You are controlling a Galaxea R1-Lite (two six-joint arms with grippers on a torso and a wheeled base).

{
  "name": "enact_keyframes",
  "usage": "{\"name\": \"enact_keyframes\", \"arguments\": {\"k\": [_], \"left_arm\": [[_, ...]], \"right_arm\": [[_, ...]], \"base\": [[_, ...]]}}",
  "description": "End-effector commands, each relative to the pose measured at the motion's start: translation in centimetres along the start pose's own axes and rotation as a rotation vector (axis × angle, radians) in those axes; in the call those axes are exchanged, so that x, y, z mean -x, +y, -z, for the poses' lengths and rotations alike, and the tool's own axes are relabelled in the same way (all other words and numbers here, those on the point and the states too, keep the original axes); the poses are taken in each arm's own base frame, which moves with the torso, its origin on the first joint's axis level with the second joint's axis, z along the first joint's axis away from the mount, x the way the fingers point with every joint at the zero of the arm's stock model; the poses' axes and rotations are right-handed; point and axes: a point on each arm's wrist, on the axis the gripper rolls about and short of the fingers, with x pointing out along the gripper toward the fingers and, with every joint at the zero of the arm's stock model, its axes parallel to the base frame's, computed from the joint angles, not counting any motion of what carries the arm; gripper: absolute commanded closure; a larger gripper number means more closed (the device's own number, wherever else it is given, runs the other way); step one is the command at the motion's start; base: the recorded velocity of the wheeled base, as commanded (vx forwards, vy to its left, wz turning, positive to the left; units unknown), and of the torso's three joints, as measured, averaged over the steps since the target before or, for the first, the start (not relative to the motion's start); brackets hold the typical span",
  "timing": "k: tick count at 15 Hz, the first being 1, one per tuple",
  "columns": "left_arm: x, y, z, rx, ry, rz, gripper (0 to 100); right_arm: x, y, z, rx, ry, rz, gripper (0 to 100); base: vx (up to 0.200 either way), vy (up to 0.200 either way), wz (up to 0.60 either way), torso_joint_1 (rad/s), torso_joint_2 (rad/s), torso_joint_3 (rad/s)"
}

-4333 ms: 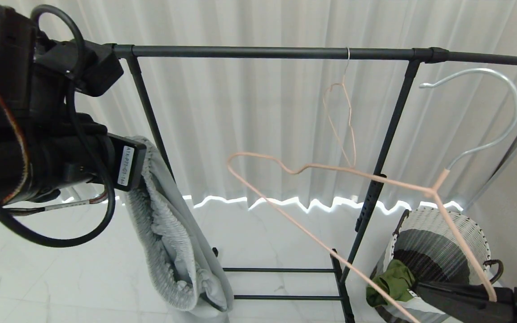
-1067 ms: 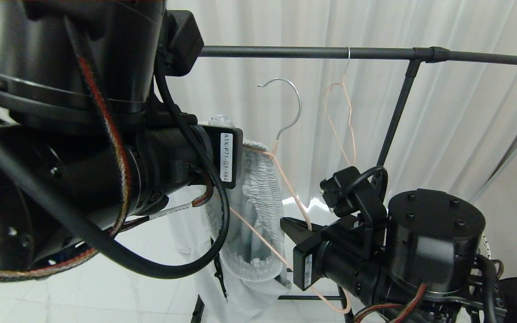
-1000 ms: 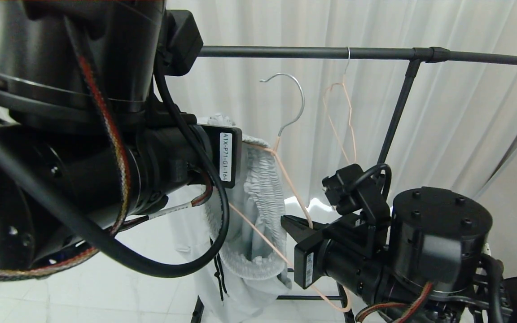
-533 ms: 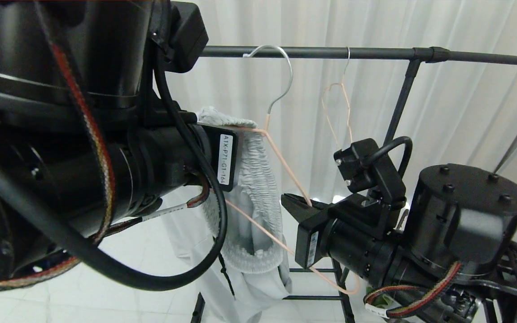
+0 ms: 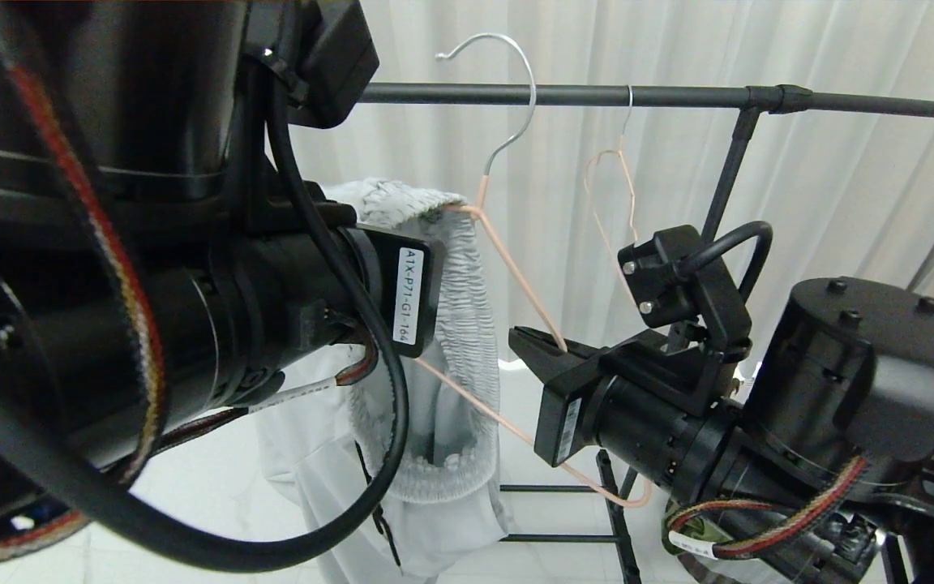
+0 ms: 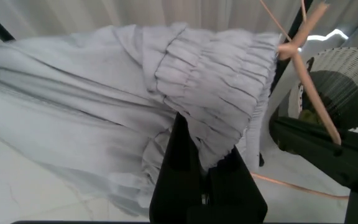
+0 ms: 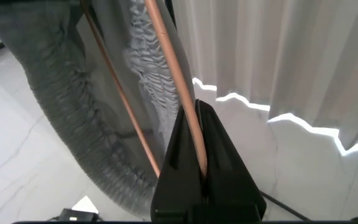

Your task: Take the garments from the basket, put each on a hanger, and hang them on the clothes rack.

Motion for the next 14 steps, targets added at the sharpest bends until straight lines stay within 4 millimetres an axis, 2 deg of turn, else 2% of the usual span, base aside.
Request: {"name": "enact_keyframes", "arguments": {"k": [1,2,6,8,11,14], "left_arm": [[0.1,0.0,0.0,-0.001,-0.002,0.005,100],[0.2,-0.1,0.0,0.001,-0.003,0.008,0],[0.6,0.2,-0.1,0.006,-0.011,0.009,0],[1.5,0.5,0.0,0.007,-0.020,0.026,0],[4.4,0.9,0.2,-0.013,-0.061,0.104,0],[8.0,4.2,1.3,-0.167,-0.127,0.130,0]], "right_arm": [[0.2,0.0,-0.4,-0.002,-0.018,-0.002,100],[0.2,0.0,-0.4,-0.001,-0.019,-0.004,100],[0.3,0.0,-0.8,0.009,-0.046,-0.008,100],[0.5,0.0,-1.2,0.013,-0.063,-0.009,100],[0.8,-0.9,-1.8,0.030,-0.082,0.020,100],[1.4,-2.2,-2.1,0.046,-0.089,0.058,100]], "base": [[0.000,0.000,0.00,0.000,0.00,0.000],[0.000,0.000,0.00,0.000,0.00,0.000],[0.000,0.000,0.00,0.000,0.00,0.000],[0.000,0.000,0.00,0.000,0.00,0.000],[0.000,0.000,0.00,0.000,0.00,0.000],[0.000,0.000,0.00,0.000,0.00,0.000]]}}
